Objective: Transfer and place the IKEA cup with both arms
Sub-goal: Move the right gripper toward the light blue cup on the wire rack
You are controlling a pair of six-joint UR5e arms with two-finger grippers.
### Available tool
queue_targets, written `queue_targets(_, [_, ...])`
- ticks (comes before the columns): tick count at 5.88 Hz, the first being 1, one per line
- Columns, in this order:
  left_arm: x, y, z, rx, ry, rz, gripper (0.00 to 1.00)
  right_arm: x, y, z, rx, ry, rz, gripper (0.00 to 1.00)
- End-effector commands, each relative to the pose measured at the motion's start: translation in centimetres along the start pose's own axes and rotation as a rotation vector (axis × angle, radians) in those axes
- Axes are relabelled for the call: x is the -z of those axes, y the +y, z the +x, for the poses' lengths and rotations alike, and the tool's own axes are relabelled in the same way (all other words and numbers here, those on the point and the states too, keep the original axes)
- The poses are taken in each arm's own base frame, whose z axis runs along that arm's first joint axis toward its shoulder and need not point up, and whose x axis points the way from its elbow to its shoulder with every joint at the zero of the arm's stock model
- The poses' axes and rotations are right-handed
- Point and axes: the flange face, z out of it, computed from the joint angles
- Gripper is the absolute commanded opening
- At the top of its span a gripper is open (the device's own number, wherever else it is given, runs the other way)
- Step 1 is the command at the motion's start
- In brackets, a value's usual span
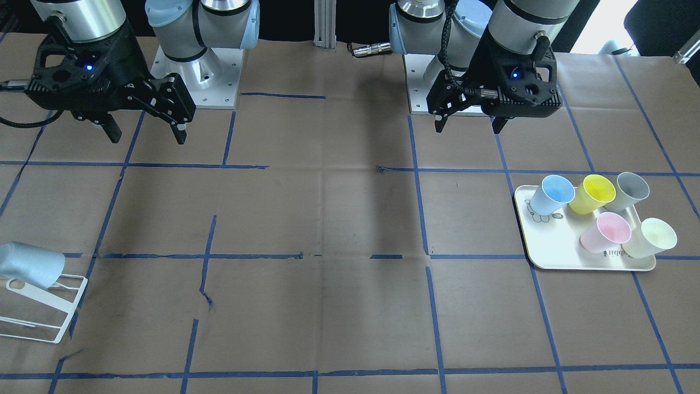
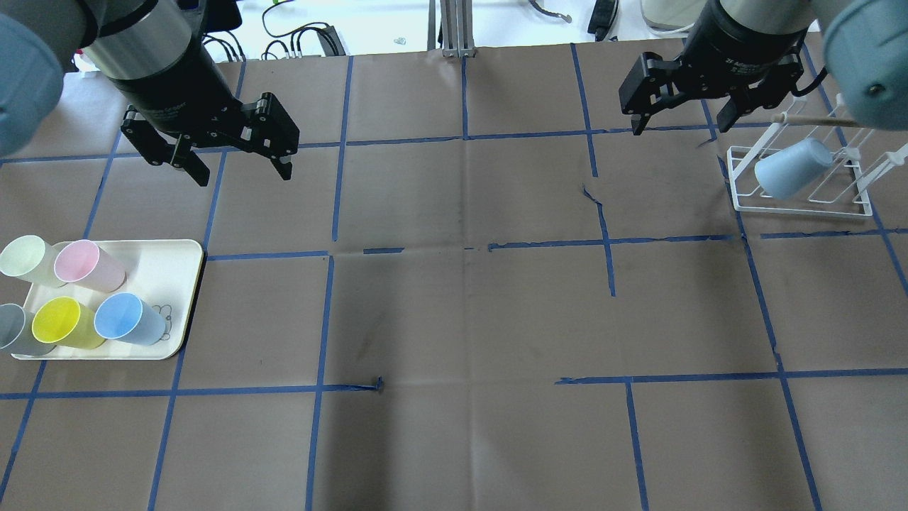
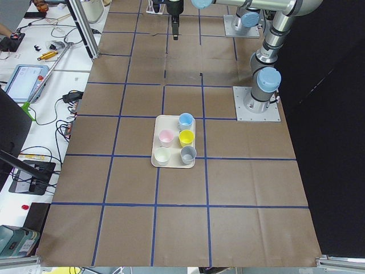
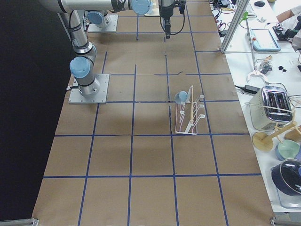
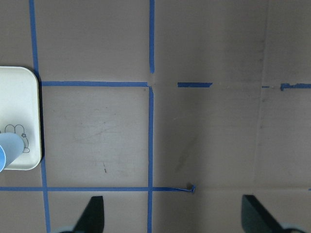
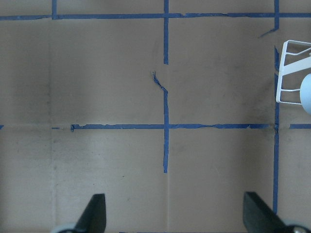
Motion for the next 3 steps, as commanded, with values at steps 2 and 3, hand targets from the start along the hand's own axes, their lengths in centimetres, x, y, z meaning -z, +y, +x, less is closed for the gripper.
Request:
queue_targets(2, [-0.08, 0.02, 0.00, 0.000, 0.000, -0.002, 0.98, -0.60, -0.35, -0.18, -0.006, -0.006, -0.026, 1.00])
queue_targets(3, [-0.08, 0.02, 0.02, 0.000, 0.001, -0.002, 0.98, -0.63, -0.72, 0.23, -0.006, -0.010, -0.013, 1.00])
